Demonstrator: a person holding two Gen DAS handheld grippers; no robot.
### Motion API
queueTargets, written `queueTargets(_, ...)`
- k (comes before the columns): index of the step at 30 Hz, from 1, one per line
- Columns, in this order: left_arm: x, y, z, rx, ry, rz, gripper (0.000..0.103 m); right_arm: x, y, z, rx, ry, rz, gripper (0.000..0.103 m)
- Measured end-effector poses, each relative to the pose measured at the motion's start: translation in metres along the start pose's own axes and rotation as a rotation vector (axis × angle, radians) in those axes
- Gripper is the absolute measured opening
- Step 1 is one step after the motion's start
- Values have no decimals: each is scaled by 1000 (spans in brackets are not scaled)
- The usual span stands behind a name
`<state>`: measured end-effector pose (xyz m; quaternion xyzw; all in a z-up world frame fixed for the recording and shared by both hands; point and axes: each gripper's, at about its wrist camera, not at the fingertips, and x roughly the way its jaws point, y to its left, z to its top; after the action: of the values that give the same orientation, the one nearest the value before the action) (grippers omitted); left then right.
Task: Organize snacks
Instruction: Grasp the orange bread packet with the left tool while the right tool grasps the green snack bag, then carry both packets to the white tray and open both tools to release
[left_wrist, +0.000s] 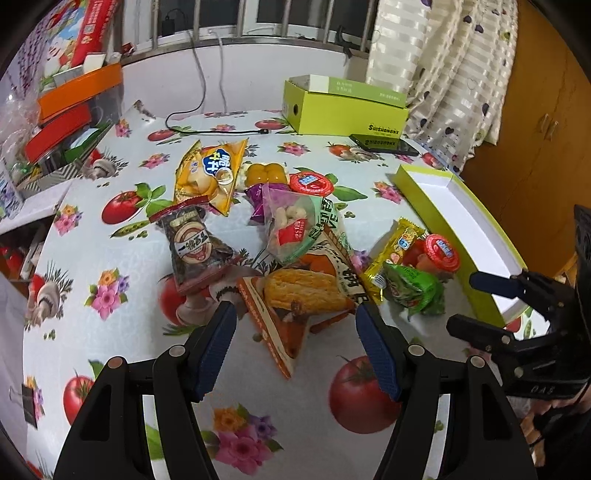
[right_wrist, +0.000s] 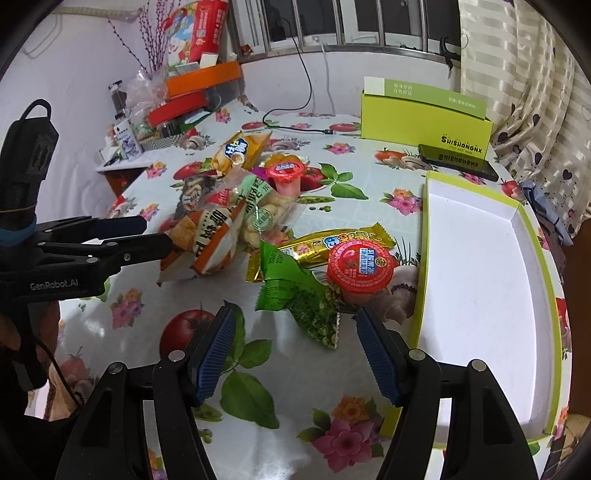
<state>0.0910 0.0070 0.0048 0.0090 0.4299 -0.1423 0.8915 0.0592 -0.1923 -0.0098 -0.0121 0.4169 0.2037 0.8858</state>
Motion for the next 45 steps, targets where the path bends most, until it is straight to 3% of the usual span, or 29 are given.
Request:
queueTargets(8,19,1,9,137,-2,-61,68,20,-4,6,-33,42,-5,68)
queueTargets(15,34,-17,13,343,15,-115,69,36,-2,7,-41,88,37,68)
queueTargets(20,41,-21,9,386,63,-170,69,39,8,9,-79,108,100,66)
queueTargets(24,30,-21,5,406,53,-234,69,36,12,9,-124,115,146,60)
queueTargets(26,28,-20,7,426,28,-227,69,37,11,12,-137,107,137,59)
queueTargets(29,36,-17,16,428,20,-158,69,39,11,18,-154,97,117,59)
queueTargets(35,52,-25,21,496,41,-182,69,51,21,24,-236,117,120,57)
queueTargets(38,58,-26,22,487,43,-180,69,54,20,25,-234,114,113,44)
queueTargets(41,59,-22,21,431,39,-192,59,51,19,23,-216,93,109,34)
queueTargets(43,59,-18,19,375,45,-194,48,48,19,22,-201,85,100,32)
queueTargets(45,57,-14,17,307,38,-202,47,46,19,20,-185,77,97,31)
